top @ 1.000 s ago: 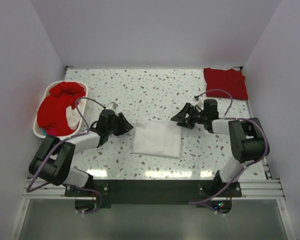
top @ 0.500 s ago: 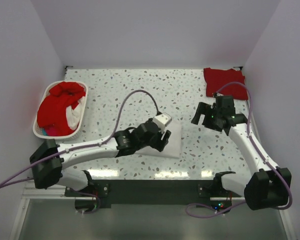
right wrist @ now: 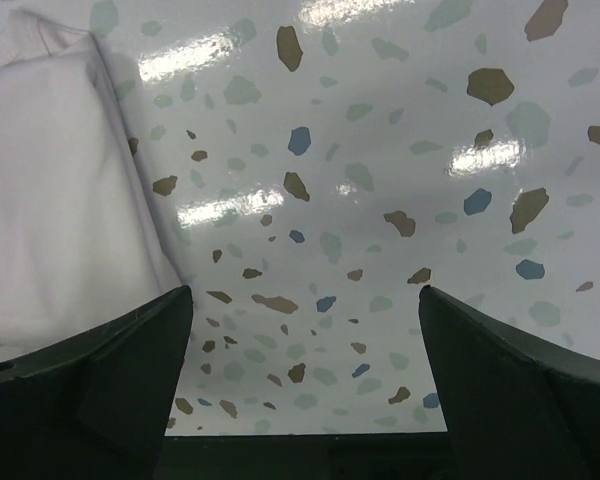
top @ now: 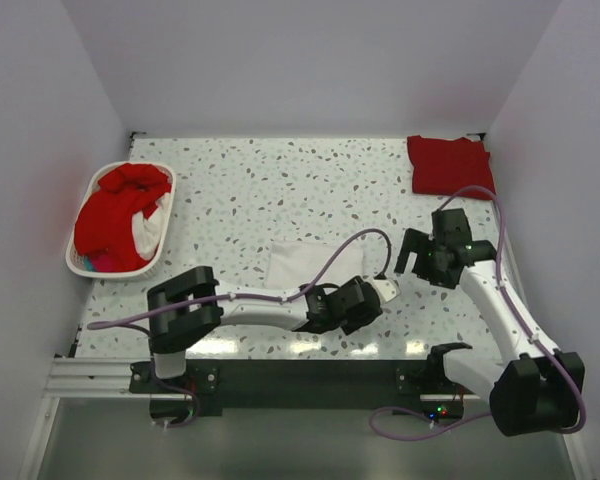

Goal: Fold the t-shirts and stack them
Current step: Neatly place the folded tshirt to the corner

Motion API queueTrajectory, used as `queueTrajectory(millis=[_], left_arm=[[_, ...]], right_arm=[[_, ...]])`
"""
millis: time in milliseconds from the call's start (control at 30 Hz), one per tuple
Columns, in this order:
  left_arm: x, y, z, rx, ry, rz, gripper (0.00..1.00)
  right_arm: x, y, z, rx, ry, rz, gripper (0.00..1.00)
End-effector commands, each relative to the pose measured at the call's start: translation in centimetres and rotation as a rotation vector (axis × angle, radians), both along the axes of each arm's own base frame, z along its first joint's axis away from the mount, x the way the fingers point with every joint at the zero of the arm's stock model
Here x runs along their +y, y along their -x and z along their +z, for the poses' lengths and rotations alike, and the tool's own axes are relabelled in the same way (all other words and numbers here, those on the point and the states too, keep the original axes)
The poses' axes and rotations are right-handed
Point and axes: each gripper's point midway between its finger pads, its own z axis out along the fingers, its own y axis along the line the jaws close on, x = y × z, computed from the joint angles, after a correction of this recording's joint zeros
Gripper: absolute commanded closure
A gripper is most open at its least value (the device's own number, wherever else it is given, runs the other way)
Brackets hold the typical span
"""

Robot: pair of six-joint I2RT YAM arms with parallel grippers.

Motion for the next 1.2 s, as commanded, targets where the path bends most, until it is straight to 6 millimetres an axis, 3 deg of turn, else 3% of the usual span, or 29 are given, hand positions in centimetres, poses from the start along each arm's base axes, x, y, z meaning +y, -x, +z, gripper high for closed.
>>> queueTrajectory(millis=[0, 333, 433, 467, 533, 600, 833, 1000, 1167], left_arm=[[-1.4, -1.1, 0.3, -0.054, 0.002, -0.004, 0.44], [-1.6, -0.1, -3.5, -0.046, -0.07, -0.037, 0.51], [-1.1, -0.3, -3.8, -0.055, -0.086, -0.015, 0.71], [-1.0, -0.4, -3.4, -0.061, -0.077, -0.008, 0.83], [-0.7, -0.5, -2.8, -0.068, -0.064, 0.009, 0.91], [-0.7, -0.4, -1.7, -0.067, -0.038, 0.013, 0.99], [-0.8, -0.1, 1.0, -0.049, 0.072, 0.044, 1.0], [-1.0, -0.3, 1.8, -0.056, 0.094, 0.052, 1.0], [-1.0, -0.3, 2.2, -0.057, 0.107, 0.062, 1.0]], right_arm=[[0.0, 0.5, -0.6, 0.013, -0.014, -0.016, 0.01], [2.3, 0.5, -2.1, 0.013, -0.143, 0.02, 0.06], [3.9, 0.1, -2.8, 0.005, -0.23, 0.038, 0.06], [5.0, 0.6, -3.2, 0.019, -0.293, 0.06, 0.06], [6.3, -0.3, -3.1, -0.019, -0.372, 0.06, 0.05], [7.7, 0.1, -3.6, -0.004, -0.466, 0.072, 0.05], [11.7, -0.8, -4.4, -0.004, -0.702, 0.027, 0.05], [13.1, -0.2, -6.8, 0.062, -0.701, 0.013, 0.08], [14.0, -0.3, -7.8, 0.076, -0.7, 0.021, 0.26]])
